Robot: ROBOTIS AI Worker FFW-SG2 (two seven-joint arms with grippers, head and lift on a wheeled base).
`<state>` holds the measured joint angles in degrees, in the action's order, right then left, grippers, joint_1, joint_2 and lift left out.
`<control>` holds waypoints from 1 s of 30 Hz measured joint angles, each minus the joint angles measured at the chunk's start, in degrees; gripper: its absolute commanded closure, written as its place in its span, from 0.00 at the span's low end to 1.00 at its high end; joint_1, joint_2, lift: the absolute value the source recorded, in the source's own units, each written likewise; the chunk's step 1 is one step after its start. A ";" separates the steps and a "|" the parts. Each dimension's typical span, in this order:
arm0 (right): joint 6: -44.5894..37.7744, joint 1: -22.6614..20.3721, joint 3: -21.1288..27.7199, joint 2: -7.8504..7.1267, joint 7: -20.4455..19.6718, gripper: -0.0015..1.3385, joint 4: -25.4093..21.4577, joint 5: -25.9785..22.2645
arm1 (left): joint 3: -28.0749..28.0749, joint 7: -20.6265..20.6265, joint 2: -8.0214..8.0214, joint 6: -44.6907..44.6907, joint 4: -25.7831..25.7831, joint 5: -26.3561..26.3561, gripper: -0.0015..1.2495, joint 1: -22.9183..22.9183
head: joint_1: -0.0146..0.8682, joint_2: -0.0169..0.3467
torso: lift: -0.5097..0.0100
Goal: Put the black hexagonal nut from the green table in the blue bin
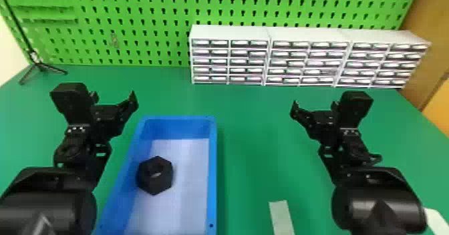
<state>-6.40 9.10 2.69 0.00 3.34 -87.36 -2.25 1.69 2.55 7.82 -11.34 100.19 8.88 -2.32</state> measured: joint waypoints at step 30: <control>-0.37 -0.01 0.39 0.00 -0.83 0.07 -0.07 0.91 | -0.33 0.00 0.00 0.00 0.00 -0.09 0.25 -0.05 | 0.79 0.12 | 0.80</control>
<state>-6.77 9.09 3.08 0.00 2.51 -87.43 -1.34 1.36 2.55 7.82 -11.34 100.19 8.79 -2.37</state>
